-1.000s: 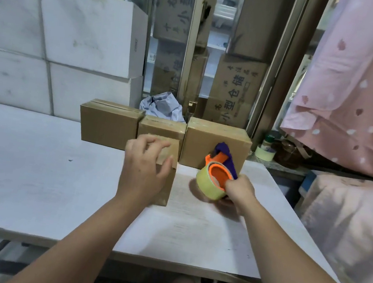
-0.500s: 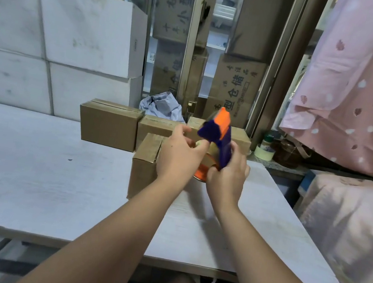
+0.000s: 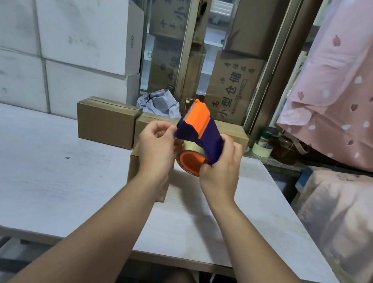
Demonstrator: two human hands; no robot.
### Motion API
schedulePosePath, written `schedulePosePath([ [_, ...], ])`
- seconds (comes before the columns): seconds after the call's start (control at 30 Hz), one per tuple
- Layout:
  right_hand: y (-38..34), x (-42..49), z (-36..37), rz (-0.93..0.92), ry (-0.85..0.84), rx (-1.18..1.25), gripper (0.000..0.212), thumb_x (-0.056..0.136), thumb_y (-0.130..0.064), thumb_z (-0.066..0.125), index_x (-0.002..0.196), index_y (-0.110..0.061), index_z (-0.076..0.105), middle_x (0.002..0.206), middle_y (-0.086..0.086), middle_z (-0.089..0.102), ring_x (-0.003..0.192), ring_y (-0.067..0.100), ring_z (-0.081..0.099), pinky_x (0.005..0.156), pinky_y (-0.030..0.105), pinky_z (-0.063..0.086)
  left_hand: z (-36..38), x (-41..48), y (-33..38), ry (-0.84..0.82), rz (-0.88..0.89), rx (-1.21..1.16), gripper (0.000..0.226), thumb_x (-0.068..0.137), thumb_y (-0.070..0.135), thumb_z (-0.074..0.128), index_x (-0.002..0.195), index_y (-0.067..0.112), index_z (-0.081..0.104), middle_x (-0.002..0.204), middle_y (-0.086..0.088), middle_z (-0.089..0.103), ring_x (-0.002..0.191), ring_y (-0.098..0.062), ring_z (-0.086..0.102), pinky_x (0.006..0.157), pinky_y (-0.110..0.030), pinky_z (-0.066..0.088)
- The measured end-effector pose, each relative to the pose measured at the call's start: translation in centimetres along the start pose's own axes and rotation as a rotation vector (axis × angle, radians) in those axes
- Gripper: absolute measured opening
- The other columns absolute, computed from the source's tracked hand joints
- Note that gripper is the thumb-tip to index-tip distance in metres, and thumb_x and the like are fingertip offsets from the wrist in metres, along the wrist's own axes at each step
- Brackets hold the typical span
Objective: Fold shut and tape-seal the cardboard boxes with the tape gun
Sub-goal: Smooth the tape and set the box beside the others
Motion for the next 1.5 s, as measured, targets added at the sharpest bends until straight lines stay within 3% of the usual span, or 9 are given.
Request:
schedulePosePath([
  [0.3, -0.9, 0.0, 0.3, -0.127, -0.035, -0.03, 0.061, 0.068, 0.007, 0.057, 0.125, -0.011, 0.048, 0.114, -0.001, 0.041, 0.092, 0.004, 0.033, 0.061, 0.008, 0.03, -2.6, 0.0, 1.4, 0.145, 0.155, 0.21, 0.014, 0.089, 0.023, 0.06, 0.076, 0.028, 0.063, 0.08, 0.004, 0.066, 0.077, -0.015, 0.061, 0.07, -0.035, 0.052],
  [0.47, -0.4, 0.2, 0.6, -0.128, -0.033, 0.094, 0.057, 0.064, 0.001, 0.057, 0.119, -0.011, 0.047, 0.108, 0.0, 0.048, 0.097, 0.014, 0.043, 0.077, 0.03, 0.046, -2.2, 0.2, -0.5, 0.093, -0.09, -0.216, 0.011, 0.091, 0.01, 0.061, 0.081, 0.013, 0.065, 0.074, -0.001, 0.06, 0.065, -0.009, 0.056, 0.063, -0.018, 0.049],
  [0.67, -1.2, 0.8, -0.1, -0.171, -0.118, 0.119, 0.055, 0.066, -0.003, 0.055, 0.12, -0.009, 0.046, 0.107, -0.001, 0.046, 0.093, 0.01, 0.04, 0.071, 0.009, 0.037, -2.4, 0.5, 0.8, 0.082, -0.069, -0.184, 0.011, 0.089, 0.009, 0.063, 0.079, 0.012, 0.067, 0.075, -0.003, 0.061, 0.064, -0.009, 0.053, 0.06, -0.017, 0.046],
  [0.87, -1.0, 1.4, 0.7, -0.256, -0.207, -0.084, 0.054, 0.075, -0.025, 0.064, 0.123, -0.007, 0.045, 0.113, 0.009, 0.049, 0.095, 0.016, 0.039, 0.073, 0.034, 0.044, -3.0, -1.1, 3.6, 0.132, 0.171, 0.064, 0.016, 0.089, 0.013, 0.064, 0.076, 0.022, 0.067, 0.077, 0.006, 0.067, 0.07, 0.0, 0.06, 0.062, -0.007, 0.045],
  [1.0, -2.1, 1.4, 0.2, -0.29, -0.167, 0.006, 0.053, 0.07, -0.019, 0.056, 0.12, -0.003, 0.048, 0.108, 0.006, 0.05, 0.092, 0.008, 0.037, 0.072, 0.013, 0.036, -5.1, 0.1, 0.9, 0.217, -0.071, -0.09, 0.01, 0.084, 0.01, 0.068, 0.076, 0.016, 0.069, 0.081, 0.0, 0.069, 0.08, -0.013, 0.065, 0.078, -0.024, 0.052],
  [1.1, -2.6, 1.5, -0.7, -0.271, -0.088, 0.149, 0.05, 0.065, -0.005, 0.054, 0.115, -0.006, 0.051, 0.101, -0.001, 0.05, 0.086, -0.005, 0.039, 0.071, 0.005, 0.034, -5.2, 0.5, -0.1, 0.177, -0.21, -0.084, 0.011, 0.083, 0.019, 0.069, 0.072, 0.017, 0.067, 0.073, 0.004, 0.064, 0.051, -0.004, 0.052, 0.052, -0.018, 0.037],
  [1.2, -2.9, 1.4, -1.2, -0.263, -0.04, 0.194, 0.048, 0.065, -0.007, 0.059, 0.112, -0.006, 0.051, 0.1, -0.007, 0.046, 0.092, -0.011, 0.04, 0.072, 0.004, 0.034, -4.8, 0.5, 0.5, 0.125, -0.213, -0.066, 0.013, 0.085, 0.03, 0.069, 0.076, 0.021, 0.067, 0.071, 0.009, 0.062, 0.037, 0.002, 0.041, 0.044, -0.019, 0.027],
  [1.37, -3.4, 0.8, -0.3, -0.368, -0.097, 0.046, 0.051, 0.073, -0.019, 0.065, 0.118, -0.004, 0.049, 0.109, 0.007, 0.052, 0.095, 0.009, 0.043, 0.074, 0.024, 0.044, -6.0, 0.5, 1.6, 0.188, -0.09, -0.124, 0.005, 0.085, 0.017, 0.069, 0.084, 0.012, 0.071, 0.081, 0.002, 0.069, 0.067, -0.012, 0.059, 0.076, -0.029, 0.046],
  [1.5, -2.6, 1.1, 0.9, -0.358, -0.162, -0.089, 0.053, 0.075, -0.024, 0.06, 0.122, -0.005, 0.047, 0.114, 0.012, 0.051, 0.099, 0.022, 0.046, 0.069, 0.034, 0.046, -6.2, -0.7, 3.0, 0.236, 0.056, -0.006, 0.005, 0.085, 0.018, 0.07, 0.081, 0.014, 0.071, 0.079, 0.005, 0.069, 0.077, -0.007, 0.064, 0.081, -0.025, 0.052],
])
Point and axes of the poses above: each hand's wrist, its own x-axis towards the middle knuckle, its own z-axis out of the palm, y = z × x, the point moved 9 cm from there along x, towards the middle knuckle
